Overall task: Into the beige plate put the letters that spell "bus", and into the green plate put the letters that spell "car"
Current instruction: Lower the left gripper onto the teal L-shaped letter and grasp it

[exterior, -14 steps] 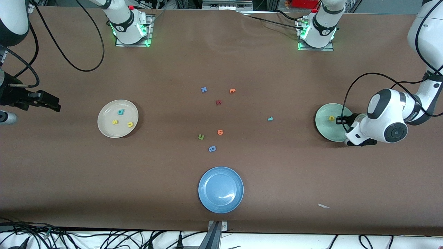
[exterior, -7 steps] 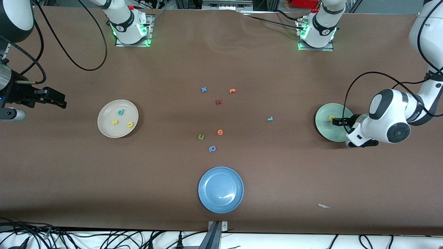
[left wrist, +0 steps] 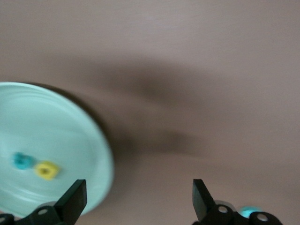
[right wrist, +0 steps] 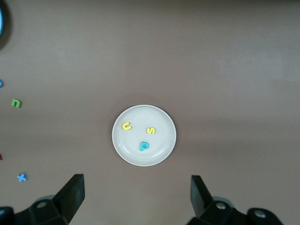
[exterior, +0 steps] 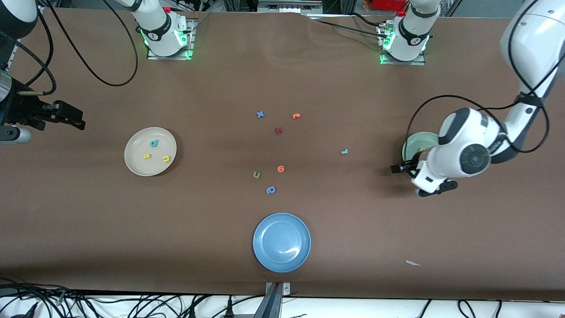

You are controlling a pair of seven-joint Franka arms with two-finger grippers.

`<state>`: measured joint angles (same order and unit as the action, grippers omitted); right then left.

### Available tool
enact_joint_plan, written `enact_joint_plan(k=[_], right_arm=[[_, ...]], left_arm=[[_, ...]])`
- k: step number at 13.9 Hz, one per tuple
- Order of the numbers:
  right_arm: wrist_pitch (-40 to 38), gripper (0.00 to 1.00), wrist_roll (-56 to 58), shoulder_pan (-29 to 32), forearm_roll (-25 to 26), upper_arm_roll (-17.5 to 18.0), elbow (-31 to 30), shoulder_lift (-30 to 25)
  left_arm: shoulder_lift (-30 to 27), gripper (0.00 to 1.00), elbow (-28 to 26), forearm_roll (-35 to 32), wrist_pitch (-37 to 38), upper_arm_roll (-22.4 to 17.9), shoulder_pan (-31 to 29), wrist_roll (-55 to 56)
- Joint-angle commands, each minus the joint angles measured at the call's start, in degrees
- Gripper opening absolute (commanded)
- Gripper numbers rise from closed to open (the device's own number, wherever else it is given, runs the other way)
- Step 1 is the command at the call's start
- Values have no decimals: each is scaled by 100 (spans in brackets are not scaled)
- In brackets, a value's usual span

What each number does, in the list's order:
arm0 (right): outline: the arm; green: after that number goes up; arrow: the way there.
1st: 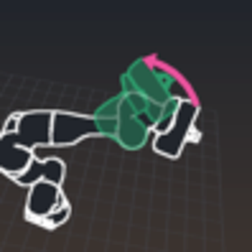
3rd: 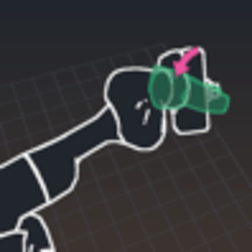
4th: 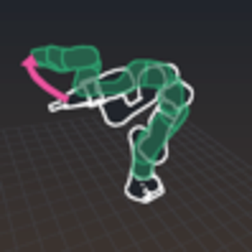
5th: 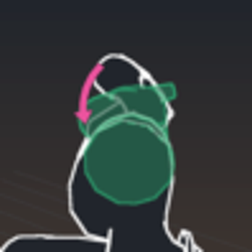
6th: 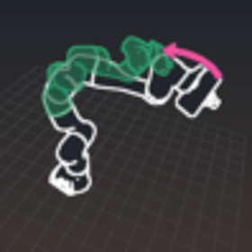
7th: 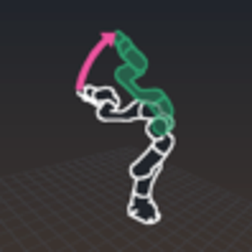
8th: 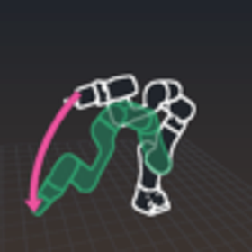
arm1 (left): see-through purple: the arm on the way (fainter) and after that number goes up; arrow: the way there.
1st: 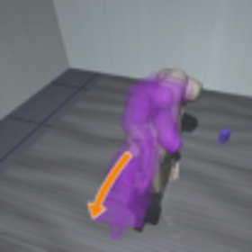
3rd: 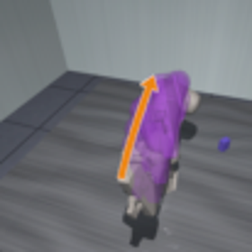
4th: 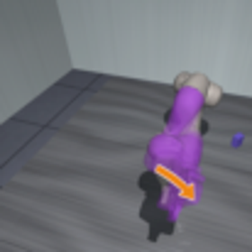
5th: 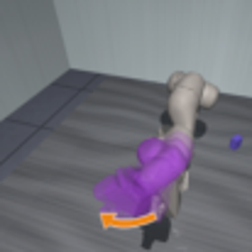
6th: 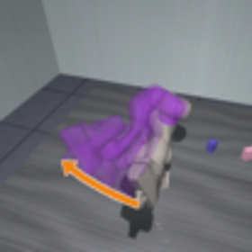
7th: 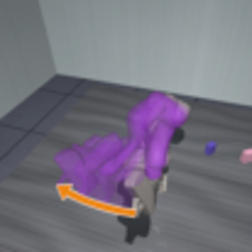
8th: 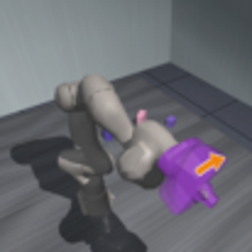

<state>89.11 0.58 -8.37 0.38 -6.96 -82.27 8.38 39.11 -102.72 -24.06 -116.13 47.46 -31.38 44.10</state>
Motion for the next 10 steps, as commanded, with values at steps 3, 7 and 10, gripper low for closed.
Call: enact_joint_plan(k=[3, 7, 10], right_arm=[[405, 100, -603, 925, 234, 1135, -1195, -970], [370, 100, -602, 969, 226, 1135, -1195, -970], [370, 100, -638, 951, 147, 1118, -1151, -882]], left_arm=[[167, 97, 68, 59, -384, -97, 798, 1406], [333, 94, 68, 15, -682, -298, 1510, 2198], [369, 93, 59, 15, -867, -859, 2213, 2401]])
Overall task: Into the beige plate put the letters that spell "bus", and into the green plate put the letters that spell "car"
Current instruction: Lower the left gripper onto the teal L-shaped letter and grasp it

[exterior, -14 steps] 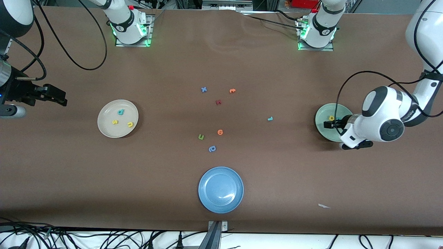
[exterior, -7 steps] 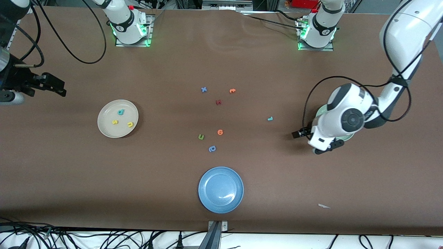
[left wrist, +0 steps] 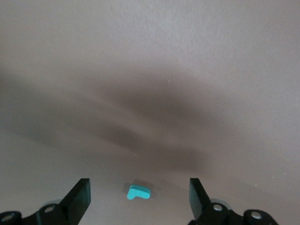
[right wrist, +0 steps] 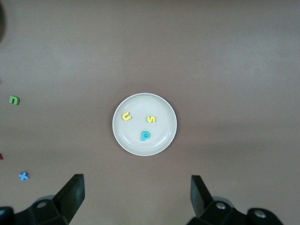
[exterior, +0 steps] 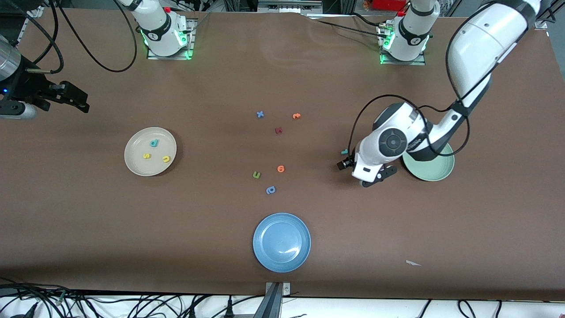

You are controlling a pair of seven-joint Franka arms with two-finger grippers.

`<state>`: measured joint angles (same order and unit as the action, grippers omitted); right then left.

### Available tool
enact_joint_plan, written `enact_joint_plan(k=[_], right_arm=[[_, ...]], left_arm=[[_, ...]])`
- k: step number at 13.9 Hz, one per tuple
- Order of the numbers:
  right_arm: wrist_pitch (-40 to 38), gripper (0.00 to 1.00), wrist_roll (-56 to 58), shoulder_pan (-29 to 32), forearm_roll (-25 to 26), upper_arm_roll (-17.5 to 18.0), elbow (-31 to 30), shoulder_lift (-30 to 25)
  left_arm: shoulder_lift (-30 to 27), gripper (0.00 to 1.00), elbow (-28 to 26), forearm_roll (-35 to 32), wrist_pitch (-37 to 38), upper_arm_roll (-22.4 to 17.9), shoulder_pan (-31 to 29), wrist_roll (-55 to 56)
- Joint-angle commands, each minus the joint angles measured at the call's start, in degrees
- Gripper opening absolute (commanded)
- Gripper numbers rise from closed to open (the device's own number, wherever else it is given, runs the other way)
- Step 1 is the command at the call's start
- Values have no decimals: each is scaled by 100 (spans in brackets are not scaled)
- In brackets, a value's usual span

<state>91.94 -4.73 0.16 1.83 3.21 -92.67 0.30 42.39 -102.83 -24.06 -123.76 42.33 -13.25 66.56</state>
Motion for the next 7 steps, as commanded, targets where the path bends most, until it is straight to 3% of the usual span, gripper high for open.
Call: enact_joint_plan(k=[1, 4, 7], right_arm=[[79, 100, -107, 107, -16, 84, -129, -74], [149, 100, -29, 107, -77, -13, -120, -47], [149, 100, -11, 107, -87, -30, -120, -39]], left_arm=[[42, 92, 44, 15, -113, -418, 507, 165], [112, 83, 0, 42, -165, -436, 508, 208], [103, 82, -202, 15, -376, -436, 490, 209]])
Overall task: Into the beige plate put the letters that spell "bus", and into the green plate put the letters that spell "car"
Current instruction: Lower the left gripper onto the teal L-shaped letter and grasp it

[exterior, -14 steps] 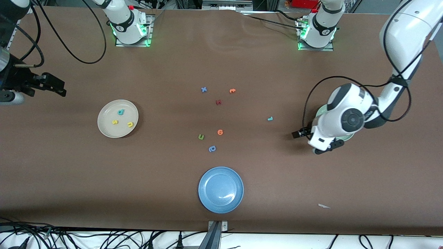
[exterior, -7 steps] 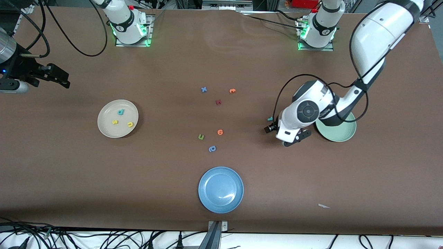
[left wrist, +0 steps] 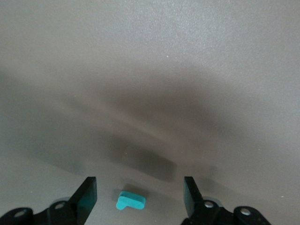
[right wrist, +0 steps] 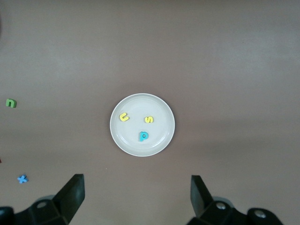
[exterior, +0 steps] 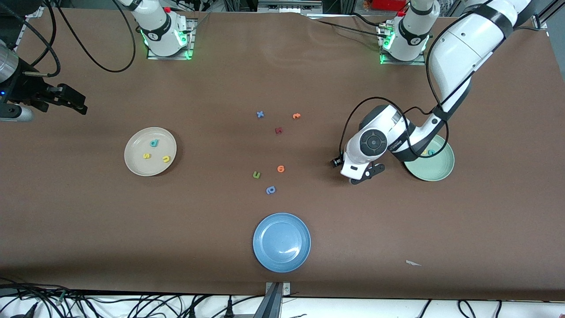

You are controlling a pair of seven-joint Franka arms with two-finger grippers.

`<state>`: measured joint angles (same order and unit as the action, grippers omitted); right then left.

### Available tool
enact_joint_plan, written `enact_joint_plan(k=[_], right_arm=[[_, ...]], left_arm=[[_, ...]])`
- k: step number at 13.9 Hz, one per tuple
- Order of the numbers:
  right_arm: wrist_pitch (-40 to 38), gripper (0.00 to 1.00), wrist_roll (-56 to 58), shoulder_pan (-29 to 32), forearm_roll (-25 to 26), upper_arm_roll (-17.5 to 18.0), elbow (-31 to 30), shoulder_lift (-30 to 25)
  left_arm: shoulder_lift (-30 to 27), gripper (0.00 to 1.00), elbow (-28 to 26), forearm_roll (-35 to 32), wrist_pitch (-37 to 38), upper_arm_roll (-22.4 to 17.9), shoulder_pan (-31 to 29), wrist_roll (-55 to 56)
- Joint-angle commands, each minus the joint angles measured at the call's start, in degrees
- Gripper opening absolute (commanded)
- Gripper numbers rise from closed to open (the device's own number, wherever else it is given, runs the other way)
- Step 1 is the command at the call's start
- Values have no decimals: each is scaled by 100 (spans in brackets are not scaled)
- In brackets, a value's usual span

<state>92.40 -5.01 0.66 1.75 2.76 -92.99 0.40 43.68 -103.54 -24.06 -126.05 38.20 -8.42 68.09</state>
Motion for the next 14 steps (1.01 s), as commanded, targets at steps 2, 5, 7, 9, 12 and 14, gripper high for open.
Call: enact_joint_plan(k=[2, 5, 7, 9, 12, 14], right_arm=[[41, 100, -9, 57, -104, 5, -79, -66], [50, 100, 0, 57, -113, -56, -79, -49], [58, 100, 8, 57, -113, -65, -79, -23], [67, 100, 17, 57, -104, -74, -70, 4], [67, 100, 26, 57, -104, -74, -62, 4], [50, 100, 26, 57, -104, -74, -62, -14]], left_arm=[[-35, 82, -175, 7, -157, -23, -2, 55], [-35, 75, -254, 15, -157, -6, 15, 64], [-53, 71, -342, 15, -174, 3, -37, 56], [-97, 72, -535, 15, -515, 47, -186, 47], [-123, 71, -553, 15, -561, 56, -213, 47], [-123, 65, -562, 33, -561, 56, -204, 47]])
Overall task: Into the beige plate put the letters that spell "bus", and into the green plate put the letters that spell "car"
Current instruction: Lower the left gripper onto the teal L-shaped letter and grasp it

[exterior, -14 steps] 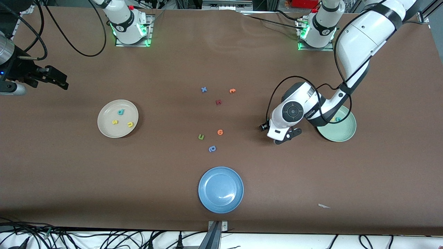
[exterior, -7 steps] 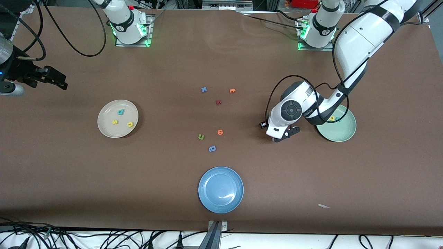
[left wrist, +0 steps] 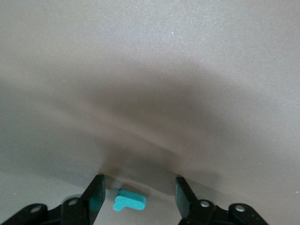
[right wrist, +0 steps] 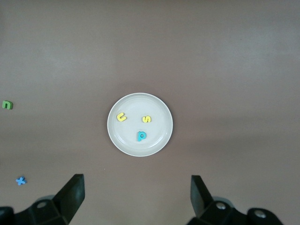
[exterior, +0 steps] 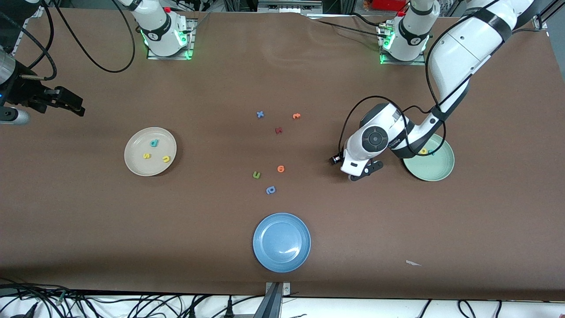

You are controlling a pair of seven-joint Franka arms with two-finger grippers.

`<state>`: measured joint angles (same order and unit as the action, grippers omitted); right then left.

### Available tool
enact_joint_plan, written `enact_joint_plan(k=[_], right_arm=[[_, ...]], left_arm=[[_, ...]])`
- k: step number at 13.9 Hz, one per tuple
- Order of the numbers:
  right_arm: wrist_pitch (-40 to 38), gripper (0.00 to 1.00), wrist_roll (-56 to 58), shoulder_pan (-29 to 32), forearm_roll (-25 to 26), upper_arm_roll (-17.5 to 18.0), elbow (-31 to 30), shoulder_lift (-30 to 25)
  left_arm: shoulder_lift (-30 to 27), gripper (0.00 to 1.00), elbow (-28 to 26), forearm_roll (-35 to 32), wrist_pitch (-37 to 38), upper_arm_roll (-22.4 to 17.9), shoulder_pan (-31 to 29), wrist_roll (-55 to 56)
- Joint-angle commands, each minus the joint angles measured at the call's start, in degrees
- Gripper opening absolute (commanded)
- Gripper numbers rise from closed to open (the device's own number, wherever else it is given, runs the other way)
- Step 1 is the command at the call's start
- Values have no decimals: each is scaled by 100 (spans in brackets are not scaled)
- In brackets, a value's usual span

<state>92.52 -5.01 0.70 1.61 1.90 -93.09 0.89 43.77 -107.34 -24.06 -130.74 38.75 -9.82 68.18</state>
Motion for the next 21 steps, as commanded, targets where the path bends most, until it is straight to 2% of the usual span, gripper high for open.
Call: enact_joint_plan(k=[1, 9, 16, 18, 21], right_arm=[[64, 100, 26, 36, -100, 21, -52, -54], [12, 100, 44, 27, -91, 48, -69, -159], [38, 100, 35, 27, -91, 65, -52, -132], [38, 100, 35, 27, -91, 65, -52, -133], [38, 100, 35, 27, -91, 65, -52, -133]], left_arm=[[-132, 63, -182, 41, -92, 1, -64, 38], [-141, 41, -173, 86, -30, 1, -46, 134], [-141, 43, -173, 86, 110, 10, 7, 170], [-141, 52, -182, 86, 162, 71, -19, 126], [-149, 55, -173, 86, 304, 89, -28, 82]])
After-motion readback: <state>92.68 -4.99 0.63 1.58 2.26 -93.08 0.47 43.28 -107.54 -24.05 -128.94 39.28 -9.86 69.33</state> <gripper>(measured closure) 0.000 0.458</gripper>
